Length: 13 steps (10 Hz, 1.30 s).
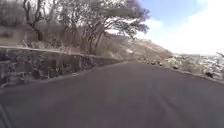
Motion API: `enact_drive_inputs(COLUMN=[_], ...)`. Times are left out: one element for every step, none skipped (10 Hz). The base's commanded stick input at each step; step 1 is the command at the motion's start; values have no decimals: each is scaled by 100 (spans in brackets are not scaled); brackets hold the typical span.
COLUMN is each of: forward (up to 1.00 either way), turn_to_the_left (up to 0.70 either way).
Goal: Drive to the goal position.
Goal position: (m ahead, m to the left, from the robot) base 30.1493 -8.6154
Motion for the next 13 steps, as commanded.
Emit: enact_drive_inputs(forward=[70, 70, 70, 70, 70, 70, 70, 70, 70, 70, 70, 70, 70], turn_to_the_left=[0, 0, 0, 0, 0, 0, 0, 0, 0, 0, 0, 0, 0])
